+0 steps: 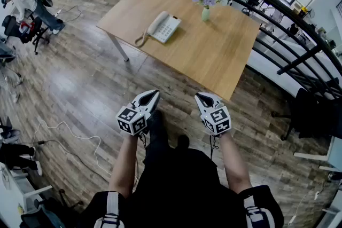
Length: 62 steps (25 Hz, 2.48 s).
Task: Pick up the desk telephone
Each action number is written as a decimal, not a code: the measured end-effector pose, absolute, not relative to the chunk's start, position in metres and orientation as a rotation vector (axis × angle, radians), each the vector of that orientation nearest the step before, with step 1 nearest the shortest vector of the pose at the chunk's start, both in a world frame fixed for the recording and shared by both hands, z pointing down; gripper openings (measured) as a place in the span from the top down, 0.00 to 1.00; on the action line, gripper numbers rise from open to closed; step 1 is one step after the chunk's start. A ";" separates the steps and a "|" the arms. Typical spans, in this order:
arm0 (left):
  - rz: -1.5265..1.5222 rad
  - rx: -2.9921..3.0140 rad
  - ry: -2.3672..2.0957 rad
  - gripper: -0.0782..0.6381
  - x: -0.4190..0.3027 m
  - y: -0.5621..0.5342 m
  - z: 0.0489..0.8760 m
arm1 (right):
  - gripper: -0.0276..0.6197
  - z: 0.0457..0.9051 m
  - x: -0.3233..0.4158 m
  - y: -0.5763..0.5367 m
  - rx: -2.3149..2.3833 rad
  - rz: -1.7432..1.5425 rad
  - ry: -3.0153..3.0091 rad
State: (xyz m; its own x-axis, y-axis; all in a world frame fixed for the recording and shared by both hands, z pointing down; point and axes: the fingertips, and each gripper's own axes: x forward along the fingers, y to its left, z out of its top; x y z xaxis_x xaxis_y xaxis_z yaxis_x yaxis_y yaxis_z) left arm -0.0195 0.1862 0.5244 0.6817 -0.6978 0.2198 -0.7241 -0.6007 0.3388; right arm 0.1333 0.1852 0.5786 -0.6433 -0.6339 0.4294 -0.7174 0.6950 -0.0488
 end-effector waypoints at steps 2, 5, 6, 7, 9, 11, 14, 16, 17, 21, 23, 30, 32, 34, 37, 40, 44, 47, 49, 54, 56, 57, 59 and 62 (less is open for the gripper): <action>0.131 2.513 -1.113 0.86 -0.007 0.199 0.523 | 0.92 0.580 0.141 0.195 1.039 0.314 -2.540; 0.167 2.529 -1.105 0.86 0.011 0.215 0.521 | 0.92 0.577 0.153 0.206 1.044 0.319 -2.551; 0.174 2.529 -1.106 0.86 0.013 0.220 0.521 | 0.92 0.575 0.155 0.209 1.047 0.318 -2.555; 0.184 2.528 -1.108 0.86 0.014 0.225 0.522 | 0.92 0.575 0.156 0.212 1.048 0.316 -2.558; 0.204 2.525 -1.114 0.86 0.014 0.233 0.524 | 0.92 0.574 0.154 0.216 1.045 0.307 -2.564; 0.211 2.524 -1.122 0.86 0.014 0.236 0.525 | 0.92 0.573 0.153 0.216 1.040 0.301 -2.570; 0.204 2.525 -1.136 0.86 0.014 0.239 0.522 | 0.92 0.571 0.151 0.217 1.024 0.292 -2.577; 0.205 2.524 -1.143 0.86 0.014 0.240 0.521 | 0.92 0.571 0.149 0.218 1.012 0.287 -2.580; 0.206 2.523 -1.146 0.86 0.014 0.239 0.521 | 0.92 0.571 0.148 0.218 1.008 0.286 -2.579; 0.208 2.519 -1.149 0.86 0.015 0.235 0.523 | 0.92 0.572 0.148 0.213 1.003 0.287 -2.575; 0.207 2.520 -1.146 0.86 0.016 0.233 0.523 | 0.92 0.573 0.148 0.210 1.008 0.302 -2.588; 0.201 2.506 -1.130 0.86 0.011 0.225 0.525 | 0.92 0.572 0.137 0.201 0.976 0.256 -2.570; 0.201 2.503 -1.128 0.86 0.008 0.222 0.528 | 0.91 0.574 0.133 0.197 0.974 0.244 -2.564; 0.204 2.501 -1.128 0.86 0.004 0.217 0.530 | 0.91 0.575 0.128 0.191 0.979 0.248 -2.560; 0.200 2.498 -1.133 0.86 -0.006 0.209 0.530 | 0.92 0.577 0.120 0.184 0.982 0.252 -2.556; 0.195 2.499 -1.137 0.86 -0.015 0.199 0.528 | 0.91 0.577 0.114 0.173 0.999 0.267 -2.554; 0.192 2.489 -1.136 0.86 -0.027 0.188 0.531 | 0.91 0.579 0.105 0.162 1.014 0.280 -2.546; 0.190 2.484 -1.134 0.86 -0.041 0.177 0.531 | 0.91 0.577 0.093 0.150 1.033 0.289 -2.541; 0.186 2.481 -1.131 0.86 -0.053 0.167 0.531 | 0.91 0.577 0.083 0.141 1.045 0.295 -2.541; 0.193 2.496 -1.109 0.86 -0.078 0.135 0.529 | 0.91 0.574 0.060 0.111 1.088 0.303 -2.536; 0.192 2.503 -1.106 0.86 -0.086 0.123 0.525 | 0.91 0.570 0.053 0.100 1.100 0.300 -2.538; 0.189 2.506 -1.105 0.86 -0.089 0.117 0.523 | 0.91 0.569 0.050 0.095 1.105 0.298 -2.537; 0.177 2.515 -1.101 0.86 -0.095 0.104 0.520 | 0.91 0.568 0.044 0.085 1.114 0.294 -2.531; 0.158 2.529 -1.090 0.86 -0.106 0.086 0.519 | 0.91 0.567 0.032 0.072 1.123 0.286 -2.520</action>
State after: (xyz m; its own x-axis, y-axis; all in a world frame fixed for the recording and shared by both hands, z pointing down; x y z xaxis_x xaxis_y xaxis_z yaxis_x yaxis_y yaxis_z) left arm -0.1056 0.0857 0.5186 0.6929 -0.6767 0.2489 -0.7195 -0.6266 0.2993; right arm 0.0317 0.0717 0.5670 -0.6164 -0.6738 0.4075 -0.7480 0.6628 -0.0356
